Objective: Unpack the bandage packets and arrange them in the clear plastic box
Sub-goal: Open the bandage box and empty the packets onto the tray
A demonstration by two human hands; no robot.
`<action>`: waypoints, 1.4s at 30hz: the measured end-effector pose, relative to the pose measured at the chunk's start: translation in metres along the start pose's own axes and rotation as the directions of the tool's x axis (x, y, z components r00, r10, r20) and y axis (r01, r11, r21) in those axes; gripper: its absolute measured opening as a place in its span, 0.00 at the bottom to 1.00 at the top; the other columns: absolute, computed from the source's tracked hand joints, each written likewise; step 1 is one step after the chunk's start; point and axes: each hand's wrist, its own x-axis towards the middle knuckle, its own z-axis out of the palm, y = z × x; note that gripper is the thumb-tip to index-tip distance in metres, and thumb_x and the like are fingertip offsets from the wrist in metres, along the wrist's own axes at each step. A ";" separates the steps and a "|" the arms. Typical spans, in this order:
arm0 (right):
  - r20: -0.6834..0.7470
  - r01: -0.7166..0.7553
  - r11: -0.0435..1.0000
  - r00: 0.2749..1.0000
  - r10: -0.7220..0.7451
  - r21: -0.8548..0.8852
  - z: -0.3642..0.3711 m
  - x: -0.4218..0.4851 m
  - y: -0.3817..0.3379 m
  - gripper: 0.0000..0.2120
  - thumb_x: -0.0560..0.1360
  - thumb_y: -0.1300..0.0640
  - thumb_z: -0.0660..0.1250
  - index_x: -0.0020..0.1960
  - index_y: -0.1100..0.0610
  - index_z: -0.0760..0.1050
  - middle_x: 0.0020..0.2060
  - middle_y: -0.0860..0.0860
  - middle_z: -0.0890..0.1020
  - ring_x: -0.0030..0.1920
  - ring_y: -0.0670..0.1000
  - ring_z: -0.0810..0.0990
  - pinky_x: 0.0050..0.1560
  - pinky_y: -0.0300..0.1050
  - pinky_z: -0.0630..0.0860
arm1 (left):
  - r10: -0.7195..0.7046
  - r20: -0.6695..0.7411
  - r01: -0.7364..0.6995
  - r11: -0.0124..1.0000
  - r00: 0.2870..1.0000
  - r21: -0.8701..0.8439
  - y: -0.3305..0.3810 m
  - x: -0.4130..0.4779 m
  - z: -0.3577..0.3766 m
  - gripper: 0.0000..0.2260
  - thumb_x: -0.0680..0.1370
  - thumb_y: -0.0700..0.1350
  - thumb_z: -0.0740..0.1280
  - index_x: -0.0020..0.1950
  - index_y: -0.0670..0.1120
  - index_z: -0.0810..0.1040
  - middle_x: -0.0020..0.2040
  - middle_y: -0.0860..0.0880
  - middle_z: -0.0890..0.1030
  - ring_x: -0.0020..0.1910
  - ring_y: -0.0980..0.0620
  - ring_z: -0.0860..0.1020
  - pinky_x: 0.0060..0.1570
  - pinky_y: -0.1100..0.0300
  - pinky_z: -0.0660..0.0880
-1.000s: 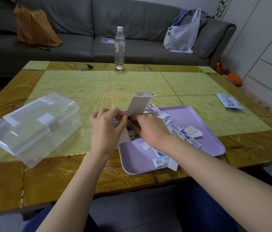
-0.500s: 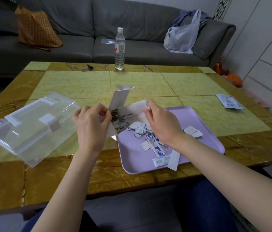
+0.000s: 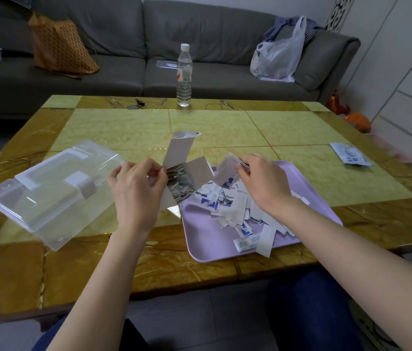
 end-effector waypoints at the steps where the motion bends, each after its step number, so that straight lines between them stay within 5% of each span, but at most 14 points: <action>1: -0.014 -0.004 1.000 1.000 0.004 -0.006 0.000 0.002 0.000 0.07 0.80 0.57 0.58 0.47 0.57 0.74 0.43 0.50 0.74 0.44 0.54 0.74 0.33 0.44 0.63 | 0.003 -0.003 -0.003 1.000 1.000 -0.007 0.000 0.000 0.000 0.06 0.75 0.42 0.68 0.39 0.44 0.76 0.34 0.51 0.77 0.40 0.46 0.73 0.55 0.49 0.64; 8: 0.008 0.054 0.983 0.998 -0.056 0.173 0.003 0.005 -0.013 0.23 0.75 0.72 0.58 0.67 0.57 0.68 0.60 0.55 0.72 0.58 0.56 0.73 0.53 0.52 0.75 | 0.018 0.001 -0.018 0.999 1.000 -0.044 0.003 -0.002 0.000 0.06 0.74 0.45 0.66 0.38 0.45 0.76 0.34 0.52 0.78 0.39 0.48 0.73 0.53 0.51 0.63; 10: -0.011 0.112 0.975 0.994 -0.112 0.192 0.005 -0.001 -0.021 0.25 0.74 0.72 0.58 0.69 0.58 0.65 0.62 0.55 0.71 0.61 0.54 0.71 0.57 0.46 0.72 | 0.023 0.004 -0.023 0.998 1.000 -0.054 0.003 -0.003 0.001 0.06 0.74 0.45 0.66 0.38 0.45 0.76 0.34 0.52 0.78 0.39 0.48 0.74 0.53 0.52 0.63; 16: 0.023 0.325 0.920 0.941 -0.338 0.219 0.011 -0.015 -0.047 0.12 0.76 0.64 0.63 0.58 0.57 0.74 0.54 0.52 0.75 0.54 0.53 0.76 0.46 0.47 0.74 | 0.029 0.021 -0.026 0.995 0.999 -0.100 0.008 -0.005 0.001 0.06 0.74 0.45 0.65 0.38 0.44 0.76 0.35 0.53 0.78 0.40 0.47 0.74 0.53 0.53 0.62; 20: 0.172 0.272 0.954 0.941 -0.291 0.127 0.017 -0.013 -0.056 0.14 0.76 0.59 0.63 0.61 0.52 0.74 0.58 0.49 0.75 0.57 0.54 0.74 0.48 0.49 0.74 | 0.049 0.022 -0.045 0.986 0.999 -0.163 0.012 -0.006 0.001 0.05 0.72 0.44 0.67 0.37 0.45 0.76 0.34 0.56 0.76 0.42 0.50 0.74 0.54 0.44 0.68; 27: 0.188 0.374 0.920 0.902 -0.389 0.113 0.019 -0.016 -0.063 0.13 0.77 0.56 0.63 0.60 0.49 0.76 0.58 0.49 0.78 0.55 0.56 0.77 0.45 0.45 0.70 | 0.083 0.080 -0.064 0.976 0.993 -0.207 0.015 -0.009 0.003 0.06 0.73 0.45 0.66 0.37 0.46 0.77 0.36 0.58 0.75 0.42 0.57 0.70 0.56 0.35 0.67; 32: 0.218 0.454 0.890 0.874 -0.434 -0.048 0.022 -0.015 -0.063 0.12 0.78 0.55 0.59 0.59 0.50 0.76 0.52 0.52 0.82 0.51 0.57 0.79 0.37 0.44 0.66 | 0.093 0.082 -0.073 0.972 0.992 -0.222 0.017 -0.011 0.004 0.05 0.72 0.45 0.67 0.38 0.46 0.78 0.35 0.61 0.72 0.42 0.60 0.68 0.55 0.34 0.67; 34: 0.186 0.438 0.899 0.882 -0.433 0.012 0.021 -0.014 -0.061 0.11 0.78 0.54 0.59 0.58 0.52 0.76 0.53 0.52 0.81 0.51 0.57 0.79 0.41 0.48 0.71 | 0.092 0.081 -0.074 0.975 0.992 -0.208 0.016 -0.011 0.003 0.05 0.73 0.46 0.67 0.38 0.46 0.77 0.35 0.59 0.73 0.43 0.56 0.70 0.56 0.34 0.66; 37: 0.073 0.378 0.925 0.922 -0.381 0.043 0.017 -0.015 -0.056 0.10 0.79 0.53 0.59 0.54 0.58 0.74 0.51 0.53 0.79 0.49 0.58 0.78 0.39 0.48 0.66 | 0.117 0.075 -0.105 0.984 0.990 -0.147 0.014 -0.009 0.002 0.05 0.73 0.46 0.66 0.38 0.46 0.77 0.34 0.58 0.73 0.42 0.51 0.73 0.57 0.35 0.66; 42: -0.030 0.298 0.949 0.954 -0.297 0.104 0.003 -0.017 -0.028 0.11 0.81 0.52 0.57 0.41 0.55 0.62 0.30 0.45 0.66 0.32 0.55 0.68 0.32 0.45 0.61 | 0.102 0.054 -0.097 0.991 0.993 -0.088 0.014 -0.007 0.004 0.06 0.74 0.45 0.65 0.39 0.44 0.76 0.34 0.57 0.74 0.42 0.48 0.73 0.59 0.35 0.65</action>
